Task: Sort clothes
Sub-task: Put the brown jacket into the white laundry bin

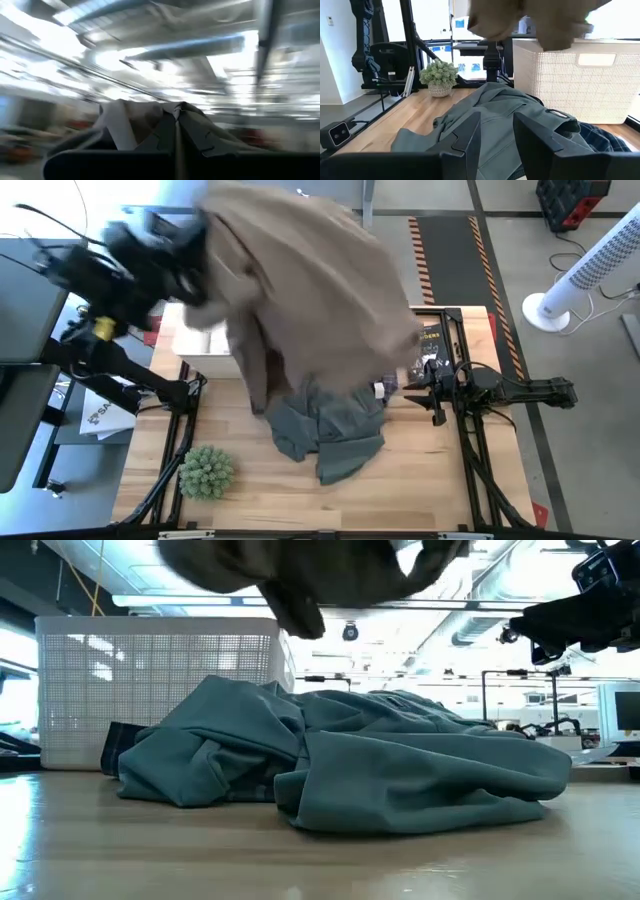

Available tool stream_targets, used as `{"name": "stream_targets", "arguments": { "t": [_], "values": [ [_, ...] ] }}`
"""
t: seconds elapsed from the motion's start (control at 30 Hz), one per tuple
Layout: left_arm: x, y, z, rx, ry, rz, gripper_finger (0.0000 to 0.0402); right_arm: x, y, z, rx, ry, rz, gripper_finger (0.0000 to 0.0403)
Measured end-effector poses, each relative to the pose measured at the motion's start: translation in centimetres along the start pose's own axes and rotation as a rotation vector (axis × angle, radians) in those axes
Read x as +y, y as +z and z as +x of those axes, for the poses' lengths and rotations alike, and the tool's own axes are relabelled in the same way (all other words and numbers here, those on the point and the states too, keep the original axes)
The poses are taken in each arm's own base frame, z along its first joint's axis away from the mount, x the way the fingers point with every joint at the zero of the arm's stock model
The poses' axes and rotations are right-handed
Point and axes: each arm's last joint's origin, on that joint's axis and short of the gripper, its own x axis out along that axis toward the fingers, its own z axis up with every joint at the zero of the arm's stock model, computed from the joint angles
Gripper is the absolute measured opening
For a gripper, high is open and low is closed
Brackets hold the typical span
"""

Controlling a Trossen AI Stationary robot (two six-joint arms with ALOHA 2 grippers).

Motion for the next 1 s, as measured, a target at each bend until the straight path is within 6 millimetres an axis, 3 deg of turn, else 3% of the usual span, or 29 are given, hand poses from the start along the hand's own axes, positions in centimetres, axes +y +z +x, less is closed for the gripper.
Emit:
{"name": "stream_targets", "arguments": {
  "t": [0.23,0.43,0.53,0.8,1.0],
  "values": [
    [2.8,4.7,-1.3,-0.081,0.123,0.308,0.0001,0.0,0.0,0.0,-0.001,0.0,0.0,0.0112],
    [4.2,6.2,-2.0,0.018,0.274,0.435,0.0001,0.0,0.0,0.0,-0.002,0.0,0.0,0.0112],
    [4.2,5.2,-2.2,0.144,0.288,0.454,0.0001,0.0,0.0,0.0,-0.002,0.0,0.0,0.0112],
    [2.8,-0.8,-1.1,0.434,0.174,0.32,0.0001,0.0,0.0,0.0,-0.002,0.0,0.0,0.0112],
    [4.8,-2.9,0.4,0.514,0.299,0.375,0.0001,0.0,0.0,0.0,-0.002,0.0,0.0,0.0112]
  ]
}}
